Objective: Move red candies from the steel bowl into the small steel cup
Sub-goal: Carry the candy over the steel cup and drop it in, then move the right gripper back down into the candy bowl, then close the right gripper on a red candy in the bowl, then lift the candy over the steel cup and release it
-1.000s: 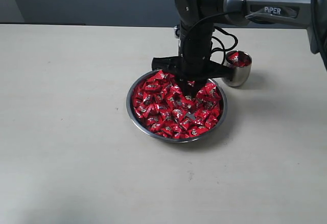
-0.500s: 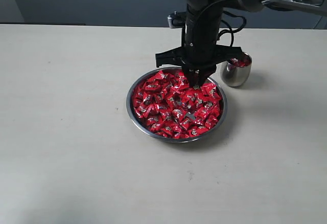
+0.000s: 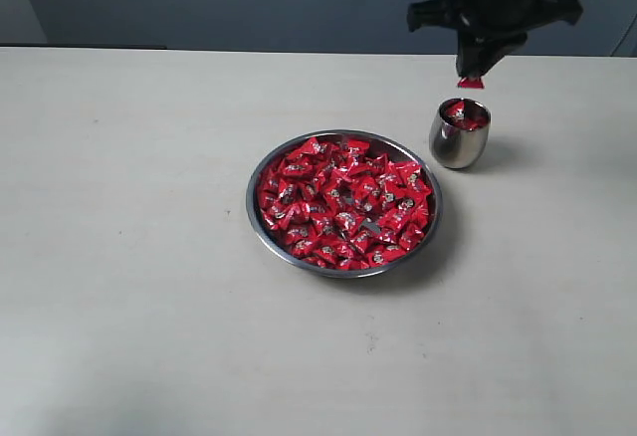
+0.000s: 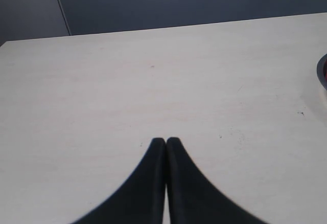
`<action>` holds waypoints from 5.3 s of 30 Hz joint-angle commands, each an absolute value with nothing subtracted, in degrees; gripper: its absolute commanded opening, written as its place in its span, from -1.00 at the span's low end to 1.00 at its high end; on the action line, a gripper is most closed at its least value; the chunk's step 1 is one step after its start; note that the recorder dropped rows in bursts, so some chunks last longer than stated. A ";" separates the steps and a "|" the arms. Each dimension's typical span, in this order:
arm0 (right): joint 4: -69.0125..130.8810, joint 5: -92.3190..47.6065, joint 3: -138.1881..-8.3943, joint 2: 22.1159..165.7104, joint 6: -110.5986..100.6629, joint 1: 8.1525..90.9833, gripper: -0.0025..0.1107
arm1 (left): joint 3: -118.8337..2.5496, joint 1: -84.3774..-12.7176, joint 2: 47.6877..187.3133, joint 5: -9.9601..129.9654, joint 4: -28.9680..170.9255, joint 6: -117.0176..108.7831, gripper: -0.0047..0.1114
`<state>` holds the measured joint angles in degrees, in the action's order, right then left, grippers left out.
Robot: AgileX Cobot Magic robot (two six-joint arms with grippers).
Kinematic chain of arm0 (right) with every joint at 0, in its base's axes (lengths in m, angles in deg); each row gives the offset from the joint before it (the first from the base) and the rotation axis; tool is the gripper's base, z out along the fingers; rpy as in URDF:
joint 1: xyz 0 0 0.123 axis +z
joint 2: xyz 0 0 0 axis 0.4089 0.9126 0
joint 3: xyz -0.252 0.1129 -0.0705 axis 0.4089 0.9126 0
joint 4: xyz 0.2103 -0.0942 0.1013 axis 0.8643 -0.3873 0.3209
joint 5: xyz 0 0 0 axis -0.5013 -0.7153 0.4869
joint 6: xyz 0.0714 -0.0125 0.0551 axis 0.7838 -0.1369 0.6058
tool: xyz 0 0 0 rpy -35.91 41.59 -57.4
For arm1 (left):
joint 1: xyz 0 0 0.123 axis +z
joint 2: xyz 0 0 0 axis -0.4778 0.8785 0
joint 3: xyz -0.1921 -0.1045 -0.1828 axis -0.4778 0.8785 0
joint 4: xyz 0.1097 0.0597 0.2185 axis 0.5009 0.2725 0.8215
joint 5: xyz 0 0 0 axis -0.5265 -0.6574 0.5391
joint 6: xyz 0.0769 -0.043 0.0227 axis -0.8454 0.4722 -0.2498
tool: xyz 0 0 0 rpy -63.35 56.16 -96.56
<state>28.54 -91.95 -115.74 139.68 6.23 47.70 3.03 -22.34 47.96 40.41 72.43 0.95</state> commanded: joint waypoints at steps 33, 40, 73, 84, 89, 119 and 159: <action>34.38 -92.32 -122.09 151.02 -5.75 41.29 -0.91 | 2.55 -22.37 47.69 40.86 72.53 1.22 -0.91; 34.43 -92.32 -122.09 151.61 -5.76 41.29 -0.53 | 2.55 -22.37 47.69 40.86 72.53 1.22 -0.91; 39.83 -62.55 -83.35 129.99 -8.78 54.49 -0.46 | 2.55 -22.37 47.69 40.86 72.53 1.22 -0.91; 43.01 -59.91 -81.84 133.65 -14.25 55.10 -0.46 | 2.55 -22.37 47.69 40.86 72.53 1.22 -0.91; 44.91 -59.58 -81.84 135.61 -16.49 55.10 -0.46 | 2.55 -22.37 47.69 40.86 72.53 1.22 -0.91; 44.96 -58.37 -81.84 138.62 -19.24 56.56 -0.46 | 2.55 -22.37 47.69 40.86 72.53 1.22 -0.91; 39.63 -59.02 -81.97 129.25 -15.14 57.22 -0.97 | 2.55 -22.37 47.69 40.86 72.53 1.22 -0.91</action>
